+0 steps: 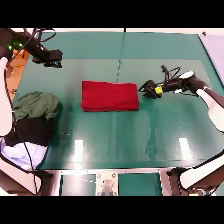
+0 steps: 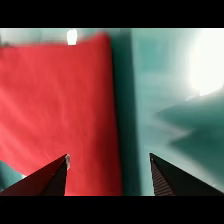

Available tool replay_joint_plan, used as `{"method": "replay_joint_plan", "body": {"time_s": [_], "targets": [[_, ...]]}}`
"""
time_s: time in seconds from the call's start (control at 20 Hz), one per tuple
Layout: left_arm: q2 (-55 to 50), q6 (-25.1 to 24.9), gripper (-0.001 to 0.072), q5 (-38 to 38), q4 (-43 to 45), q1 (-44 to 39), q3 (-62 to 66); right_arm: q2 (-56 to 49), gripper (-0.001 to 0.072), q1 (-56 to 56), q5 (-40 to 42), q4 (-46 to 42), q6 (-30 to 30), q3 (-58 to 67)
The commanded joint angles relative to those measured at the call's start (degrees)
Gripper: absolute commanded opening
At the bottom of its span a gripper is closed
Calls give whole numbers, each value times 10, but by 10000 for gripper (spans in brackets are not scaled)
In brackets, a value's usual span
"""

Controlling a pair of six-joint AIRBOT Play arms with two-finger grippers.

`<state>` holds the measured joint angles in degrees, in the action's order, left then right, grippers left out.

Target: Fold the shirts.

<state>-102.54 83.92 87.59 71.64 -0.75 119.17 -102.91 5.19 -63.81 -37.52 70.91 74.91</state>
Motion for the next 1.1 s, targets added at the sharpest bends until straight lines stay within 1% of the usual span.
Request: {"method": "replay_joint_plan", "body": {"time_s": [0.0, 0.1, 0.15, 0.2, 0.25, 0.4, 0.45, 0.6, 0.65, 0.75, 1.05], "targets": [[0, 2, 28, -1, 2, 0, 0, -19, 559, -54, 33, 58, -11, -24], [0, 2, 28, 0, 2, 0, 0, -31, 550, -98, 47, 84, -11, 2], [0, 2, 28, 1, 2, 0, 0, -33, 453, -113, 50, 86, -10, 20], [0, 2, 28, 3, 2, 0, 0, -32, 122, -121, 48, 86, -10, 42], [0, 1, 28, 5, 2, 0, 0, -32, 15, -122, 40, 86, -8, 65], [0, 1, 28, 6, 2, 0, 0, -21, 12, -85, 9, 79, 16, 123], [0, 1, 29, 6, 2, 0, 0, -9, 11, -61, 7, 58, 33, 126], [0, 1, 28, 5, 2, 0, 0, 41, 11, 50, -17, -68, 109, 124], [0, 1, 28, 5, 2, 0, 0, 58, 11, 96, -30, -100, 122, 122], [0, 1, 28, 5, 2, 0, 0, 88, 11, 189, -45, -123, 129, 111], [0, 1, 28, 4, 2, 0, 0, 179, 11, 510, -38, -127, 128, 8]]}}
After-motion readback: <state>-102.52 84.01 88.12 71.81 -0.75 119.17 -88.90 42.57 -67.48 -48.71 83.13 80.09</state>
